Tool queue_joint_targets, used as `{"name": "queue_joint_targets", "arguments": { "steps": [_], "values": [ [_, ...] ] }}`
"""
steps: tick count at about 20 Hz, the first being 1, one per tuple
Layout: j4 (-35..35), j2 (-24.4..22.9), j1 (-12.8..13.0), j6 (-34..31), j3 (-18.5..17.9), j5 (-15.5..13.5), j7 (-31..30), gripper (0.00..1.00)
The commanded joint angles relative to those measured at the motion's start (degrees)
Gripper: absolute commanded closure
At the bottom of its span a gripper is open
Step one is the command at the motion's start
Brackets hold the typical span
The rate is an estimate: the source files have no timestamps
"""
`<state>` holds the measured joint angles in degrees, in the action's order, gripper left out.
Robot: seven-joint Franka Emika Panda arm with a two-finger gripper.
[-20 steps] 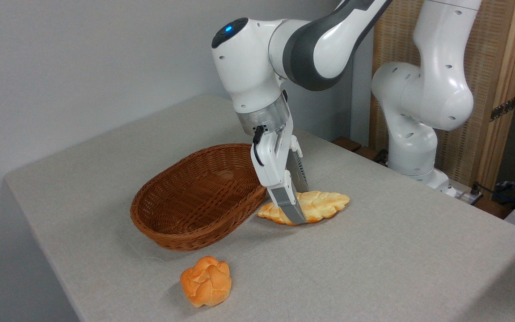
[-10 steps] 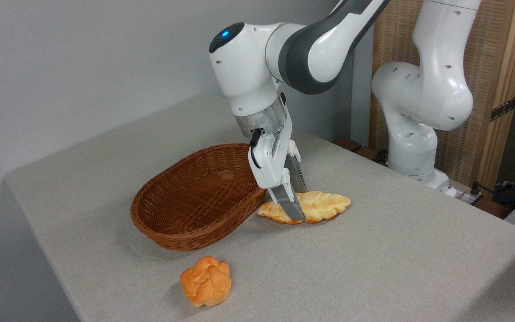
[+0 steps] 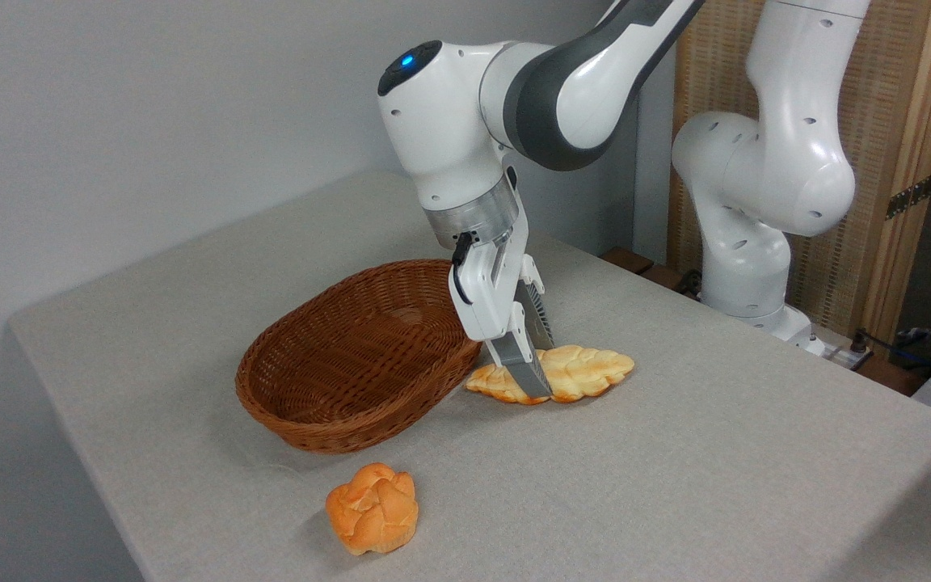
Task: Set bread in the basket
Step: 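Close the gripper fingers around the middle of the braided loaf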
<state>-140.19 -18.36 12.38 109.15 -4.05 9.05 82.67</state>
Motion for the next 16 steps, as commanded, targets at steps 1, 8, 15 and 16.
{"name": "queue_joint_targets", "arguments": {
  "steps": [1, 8, 15, 16],
  "values": [
    [-0.5, -0.2, 0.6, 1.2, -0.8, 0.3, 0.7, 0.56],
    [-0.5, -0.3, 0.5, 0.1, -0.8, 0.4, 0.7, 0.62],
    [0.7, -1.1, 0.2, -3.7, -0.9, 0.4, 0.9, 0.65],
    [1.4, -1.1, 0.2, -4.3, -0.9, 0.4, 0.9, 0.65]
  ]
}}
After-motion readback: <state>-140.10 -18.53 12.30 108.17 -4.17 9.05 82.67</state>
